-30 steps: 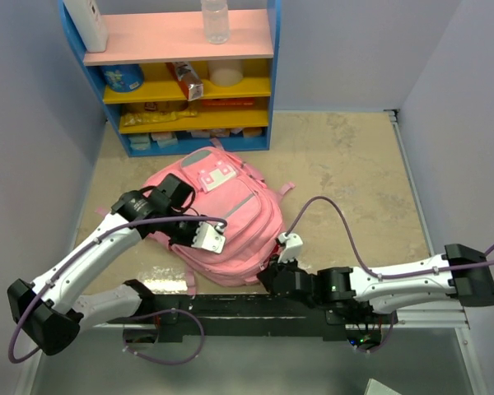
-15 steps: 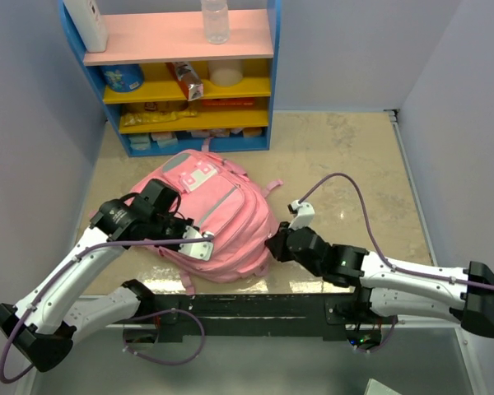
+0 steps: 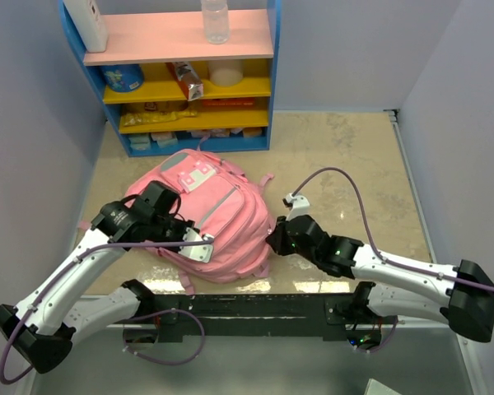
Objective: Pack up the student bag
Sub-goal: Zip the student bag at the center of the board.
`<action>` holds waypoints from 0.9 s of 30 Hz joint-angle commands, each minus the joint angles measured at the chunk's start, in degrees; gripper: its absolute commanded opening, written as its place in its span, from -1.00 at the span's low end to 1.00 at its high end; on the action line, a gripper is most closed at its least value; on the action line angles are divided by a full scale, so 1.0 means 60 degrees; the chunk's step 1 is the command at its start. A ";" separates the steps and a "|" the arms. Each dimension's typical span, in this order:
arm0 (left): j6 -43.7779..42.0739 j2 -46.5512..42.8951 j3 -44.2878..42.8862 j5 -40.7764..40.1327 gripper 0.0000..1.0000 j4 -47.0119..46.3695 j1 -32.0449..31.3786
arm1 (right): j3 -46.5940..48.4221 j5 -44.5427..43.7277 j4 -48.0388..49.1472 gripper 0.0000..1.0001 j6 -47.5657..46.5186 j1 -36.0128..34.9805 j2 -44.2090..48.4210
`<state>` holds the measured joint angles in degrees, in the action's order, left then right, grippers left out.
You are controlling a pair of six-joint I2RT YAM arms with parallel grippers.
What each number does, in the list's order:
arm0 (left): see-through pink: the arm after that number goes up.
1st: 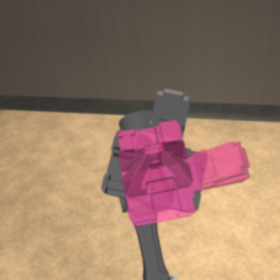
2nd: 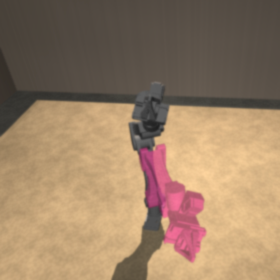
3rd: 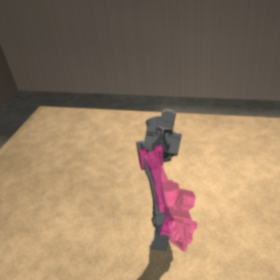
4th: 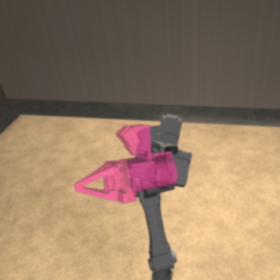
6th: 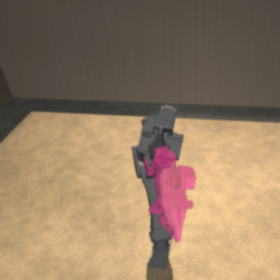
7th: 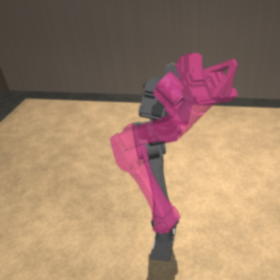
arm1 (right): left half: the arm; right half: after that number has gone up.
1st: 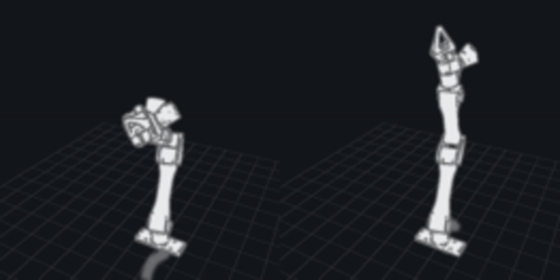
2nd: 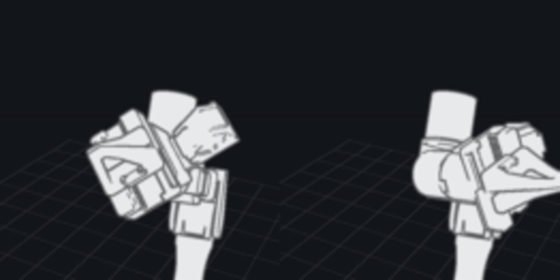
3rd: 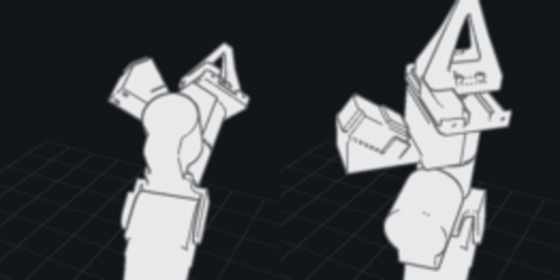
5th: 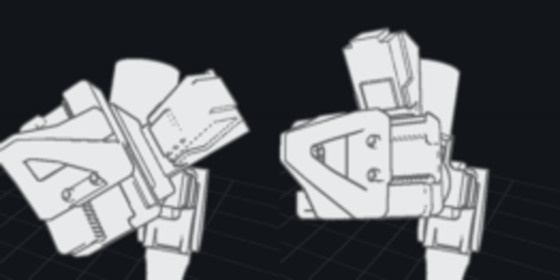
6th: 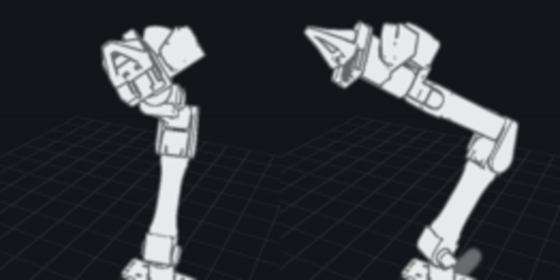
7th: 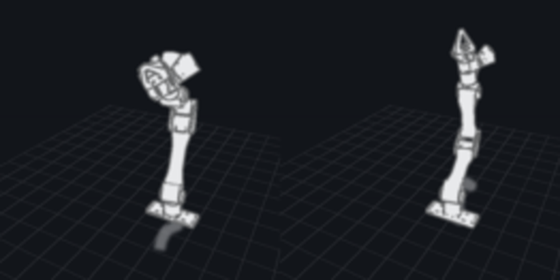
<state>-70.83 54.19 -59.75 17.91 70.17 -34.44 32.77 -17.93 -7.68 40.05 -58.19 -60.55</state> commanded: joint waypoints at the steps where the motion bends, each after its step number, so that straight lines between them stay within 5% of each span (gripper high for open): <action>1: -0.0353 -0.0418 0.0742 -0.0481 -0.75 -0.1187 0.0144 | -0.0656 -0.0205 -0.0491 -1.00 0.0574 0.0134 0.1374; 4: -0.0748 -0.0610 0.1330 -0.0116 -0.73 -0.3138 0.0100 | -0.1009 -0.0117 -0.1149 -1.00 0.1043 -0.0042 0.2590; 8: -0.0925 0.0560 0.0365 0.0281 -0.63 -0.2834 -0.0455 | -0.1185 0.0132 -0.1883 -1.00 0.1570 -0.0451 0.3236; 10: -0.0955 0.0912 -0.0031 0.0048 -0.30 -0.2570 -0.0748 | -0.1273 0.0177 -0.1913 -1.00 0.1732 -0.0890 0.3194; 11: -0.0824 0.0986 -0.0149 -0.0142 0.03 -0.2656 -0.0997 | -0.1287 0.0118 -0.1898 -1.00 0.1863 -0.1080 0.3092; 15: 0.1804 0.1526 -0.1859 0.0031 0.44 -0.3112 -0.1028 | -0.1171 0.0147 -0.1359 -1.00 0.1996 -0.1900 0.2316; 17: 0.3357 0.2010 -0.3246 0.0702 1.00 -0.2835 -0.1057 | -0.1098 0.0308 -0.1108 -1.00 0.2055 -0.2193 0.1847; 20: 0.5000 0.2831 -0.4103 0.1377 1.00 -0.2949 -0.1305 | -0.0922 0.0265 -0.0829 -1.00 0.2142 -0.2560 0.1364; 27: 0.5931 0.3316 -0.2847 0.1235 1.00 -0.3872 -0.2317 | -0.1038 -0.0277 -0.0522 -1.00 0.2758 -0.3513 0.1625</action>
<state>-42.17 72.36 -81.43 24.32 49.50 -46.61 25.50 -17.50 -13.98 53.28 -77.38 -52.75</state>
